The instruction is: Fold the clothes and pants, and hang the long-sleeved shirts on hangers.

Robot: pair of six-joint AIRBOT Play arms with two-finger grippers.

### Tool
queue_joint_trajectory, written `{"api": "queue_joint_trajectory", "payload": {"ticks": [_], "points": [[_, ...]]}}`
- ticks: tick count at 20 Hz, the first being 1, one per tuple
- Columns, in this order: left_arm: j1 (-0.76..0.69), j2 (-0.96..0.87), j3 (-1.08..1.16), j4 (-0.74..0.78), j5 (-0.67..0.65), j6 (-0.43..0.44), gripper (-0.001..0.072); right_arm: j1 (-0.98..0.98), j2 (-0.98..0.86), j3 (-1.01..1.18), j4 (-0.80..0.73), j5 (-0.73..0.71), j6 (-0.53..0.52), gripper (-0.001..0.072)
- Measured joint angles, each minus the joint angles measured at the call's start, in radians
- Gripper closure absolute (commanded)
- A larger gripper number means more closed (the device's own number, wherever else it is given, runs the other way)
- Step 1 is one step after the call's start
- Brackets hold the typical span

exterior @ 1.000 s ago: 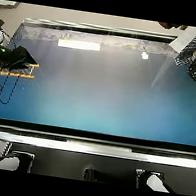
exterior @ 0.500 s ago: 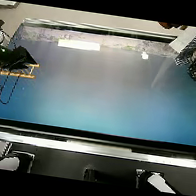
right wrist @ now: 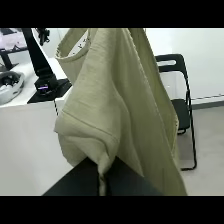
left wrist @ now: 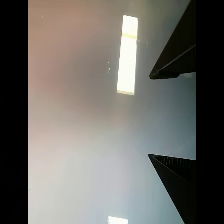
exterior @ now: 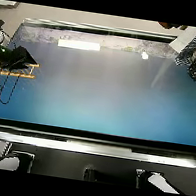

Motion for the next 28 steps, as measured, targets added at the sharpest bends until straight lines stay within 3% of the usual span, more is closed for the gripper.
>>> {"api": "queue_joint_trajectory", "payload": {"ticks": [2, 3, 5, 6, 11, 13, 19, 22, 26, 28], "points": [[0.000, 0.000, 0.000, 0.000, 0.000, 0.000, 0.0172, -0.001, 0.000, 0.000, 0.013, -0.016, -0.004, 0.0682], [0.000, 0.000, 0.000, 0.000, 0.000, 0.000, 0.0172, -0.001, 0.003, 0.000, 0.021, -0.024, -0.012, 0.0605], [0.000, 0.000, 0.000, 0.000, 0.000, 0.000, 0.0172, -0.001, 0.014, 0.000, 0.048, -0.046, -0.023, 0.0331], [0.000, 0.000, 0.000, 0.000, 0.000, 0.000, 0.0172, -0.001, 0.024, 0.000, 0.056, -0.050, -0.027, 0.0287], [0.000, 0.000, 0.000, 0.000, 0.000, 0.000, 0.0172, -0.001, 0.104, 0.000, 0.074, -0.111, -0.041, 0.0270], [0.000, 0.000, 0.000, 0.000, 0.000, 0.000, 0.0172, -0.001, 0.144, 0.000, 0.074, -0.142, -0.059, 0.0158], [0.000, 0.000, 0.000, 0.000, 0.000, 0.000, 0.0172, -0.001, 0.274, 0.000, 0.122, -0.104, -0.113, 0.0160], [0.000, 0.000, 0.000, 0.000, 0.000, 0.000, 0.0172, -0.001, 0.315, 0.000, 0.328, -0.009, -0.205, 0.0160], [0.000, 0.000, 0.000, 0.000, 0.000, 0.000, 0.0172, 0.037, 0.306, 0.000, 0.867, 0.050, -0.502, 0.0170], [0.000, 0.000, 0.000, 0.000, 0.000, 0.000, 0.0172, 0.138, 0.275, 0.000, 1.048, 0.020, -0.626, 0.0171]]}}
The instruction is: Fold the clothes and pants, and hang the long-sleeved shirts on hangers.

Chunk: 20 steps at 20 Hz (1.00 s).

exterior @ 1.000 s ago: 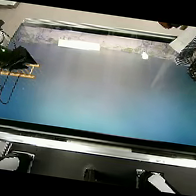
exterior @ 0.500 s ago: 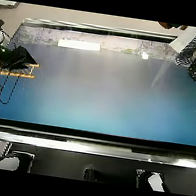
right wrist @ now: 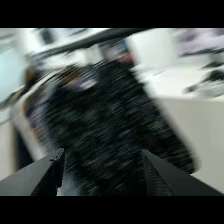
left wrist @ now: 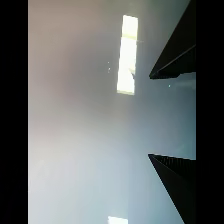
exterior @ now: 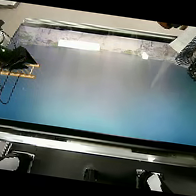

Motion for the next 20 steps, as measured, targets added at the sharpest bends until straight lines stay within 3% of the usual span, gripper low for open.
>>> {"api": "queue_joint_trajectory", "payload": {"ticks": [3, 7, 8, 10, 11, 15, 20], "points": [[0.000, 0.000, 0.000, 0.000, 0.000, 0.000, 0.0172, 0.235, -0.080, 0.000, 0.123, -0.108, -0.126, 0.0185], [0.000, 0.000, 0.000, 0.000, 0.001, 0.000, 0.0172, 0.565, -0.226, 0.000, 0.081, -0.326, -0.207, 0.0200], [0.000, 0.000, 0.000, 0.000, 0.001, 0.000, 0.0172, 0.632, -0.266, -0.001, 0.058, -0.387, -0.217, 0.0231], [0.000, 0.000, 0.000, 0.000, 0.001, 0.001, 0.0172, 0.737, -0.345, -0.003, 0.026, -0.504, -0.232, 0.0479], [0.001, 0.000, 0.000, 0.002, 0.001, 0.013, 0.0172, 0.777, -0.384, -0.004, 0.018, -0.563, -0.241, 0.0500], [0.001, 0.000, -0.009, 0.010, -0.004, 0.152, 0.0171, 0.883, -0.507, -0.074, 0.006, -0.724, -0.258, 0.0508], [0.001, 0.000, -0.046, 0.064, -0.012, 0.262, 0.0171, 0.923, -0.549, -0.236, 0.012, -0.690, -0.234, 0.0508]]}}
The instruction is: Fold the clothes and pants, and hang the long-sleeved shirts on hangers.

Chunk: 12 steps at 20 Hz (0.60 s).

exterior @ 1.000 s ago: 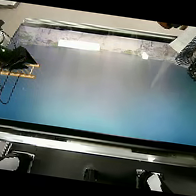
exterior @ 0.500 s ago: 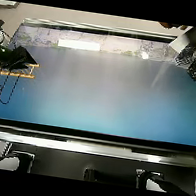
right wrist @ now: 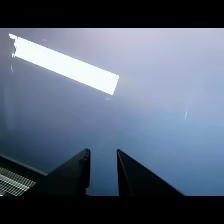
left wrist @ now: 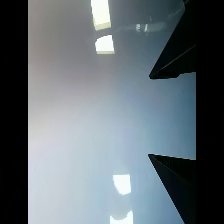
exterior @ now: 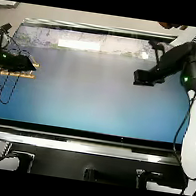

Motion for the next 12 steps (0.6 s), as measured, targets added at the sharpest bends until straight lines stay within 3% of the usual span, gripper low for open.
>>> {"api": "queue_joint_trajectory", "payload": {"ticks": [12], "points": [[0.000, 0.000, -0.018, 0.032, -0.002, 0.035, 0.0172, 0.009, -0.009, -0.065, 0.004, 0.055, 0.041, 0.0507]]}}
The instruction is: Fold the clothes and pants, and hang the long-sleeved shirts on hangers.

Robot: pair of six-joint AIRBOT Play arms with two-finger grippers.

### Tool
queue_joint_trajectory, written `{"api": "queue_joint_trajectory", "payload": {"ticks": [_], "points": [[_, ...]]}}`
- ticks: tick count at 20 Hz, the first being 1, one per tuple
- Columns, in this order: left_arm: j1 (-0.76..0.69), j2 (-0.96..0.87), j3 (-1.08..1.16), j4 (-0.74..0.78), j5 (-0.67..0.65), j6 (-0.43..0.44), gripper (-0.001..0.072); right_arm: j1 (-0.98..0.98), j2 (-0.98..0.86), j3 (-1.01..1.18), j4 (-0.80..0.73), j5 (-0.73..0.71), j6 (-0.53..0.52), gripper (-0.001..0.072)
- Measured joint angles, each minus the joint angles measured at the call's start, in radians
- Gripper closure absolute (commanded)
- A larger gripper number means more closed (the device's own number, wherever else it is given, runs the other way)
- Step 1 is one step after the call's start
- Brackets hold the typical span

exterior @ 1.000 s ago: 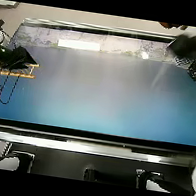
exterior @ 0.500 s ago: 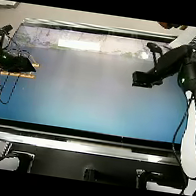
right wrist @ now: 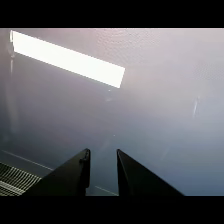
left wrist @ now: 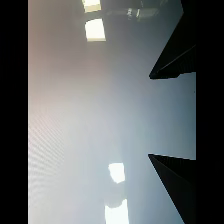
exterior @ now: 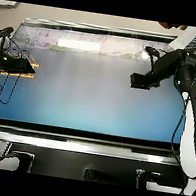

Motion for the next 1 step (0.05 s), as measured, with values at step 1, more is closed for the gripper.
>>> {"api": "queue_joint_trajectory", "payload": {"ticks": [1], "points": [[0.000, 0.000, 0.000, 0.000, 0.000, 0.001, 0.0171, 0.000, 0.000, 0.000, 0.000, 0.000, 0.000, 0.0507]]}}
